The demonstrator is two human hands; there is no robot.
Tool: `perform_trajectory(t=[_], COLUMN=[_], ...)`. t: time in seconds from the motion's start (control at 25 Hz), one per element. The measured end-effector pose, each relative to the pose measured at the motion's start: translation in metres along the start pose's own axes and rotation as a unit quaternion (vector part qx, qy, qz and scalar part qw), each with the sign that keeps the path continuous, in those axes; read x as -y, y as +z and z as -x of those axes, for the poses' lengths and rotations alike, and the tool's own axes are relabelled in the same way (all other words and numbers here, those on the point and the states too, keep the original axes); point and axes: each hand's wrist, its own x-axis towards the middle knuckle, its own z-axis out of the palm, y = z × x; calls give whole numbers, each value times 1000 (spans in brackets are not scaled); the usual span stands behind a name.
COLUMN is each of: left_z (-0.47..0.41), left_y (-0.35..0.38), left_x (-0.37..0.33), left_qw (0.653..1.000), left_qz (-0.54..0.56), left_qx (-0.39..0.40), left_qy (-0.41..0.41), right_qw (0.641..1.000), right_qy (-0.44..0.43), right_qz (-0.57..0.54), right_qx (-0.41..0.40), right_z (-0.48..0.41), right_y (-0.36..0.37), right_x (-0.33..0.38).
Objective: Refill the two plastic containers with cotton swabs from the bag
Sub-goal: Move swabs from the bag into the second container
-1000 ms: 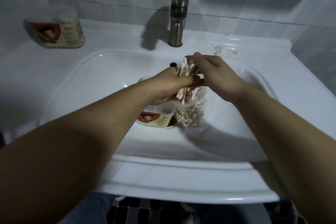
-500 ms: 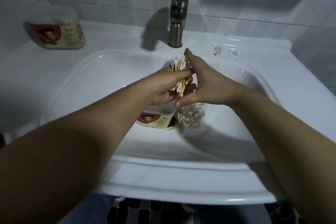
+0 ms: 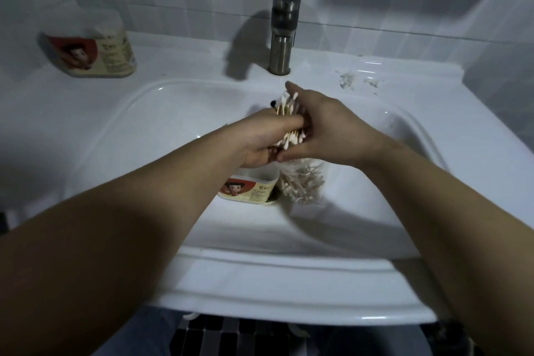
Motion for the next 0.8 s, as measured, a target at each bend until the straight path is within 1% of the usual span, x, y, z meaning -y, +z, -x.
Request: perform_trajectory(t=[0.08, 0.24, 0.36, 0.44, 0.56, 0.64, 0.72, 0.8], left_z=[1, 4, 6, 5, 5, 7, 7, 6], left_y=[1, 2, 5, 6, 5, 5, 4, 3], left_x=[0, -2, -2, -2, -1, -2, -3, -4], left_qw=[1000, 1000, 1000, 1000, 1000, 1000, 998, 998], left_qz=[-6, -6, -9, -10, -13, 6, 39, 46], left_qx=[0, -3, 3, 0, -11, -3, 6, 4], left_qy=[-2, 9, 23, 22, 8, -14, -40, -47], right_qw=[1000, 998, 997, 996, 999, 999, 1000, 1000], right_qy=[-3, 1, 6, -10, -15, -13, -17, -21], right_qz=[-4, -54, -66, -74, -13, -10, -16, 3], right_qx=[-30, -10, -32, -39, -46, -42, -16, -2], right_z=[-2, 1, 1, 2, 1, 1, 1, 0], right_y=[1, 2, 0, -2, -2, -1, 0, 1], right_x=[0, 6, 9, 9, 8, 10, 11, 13])
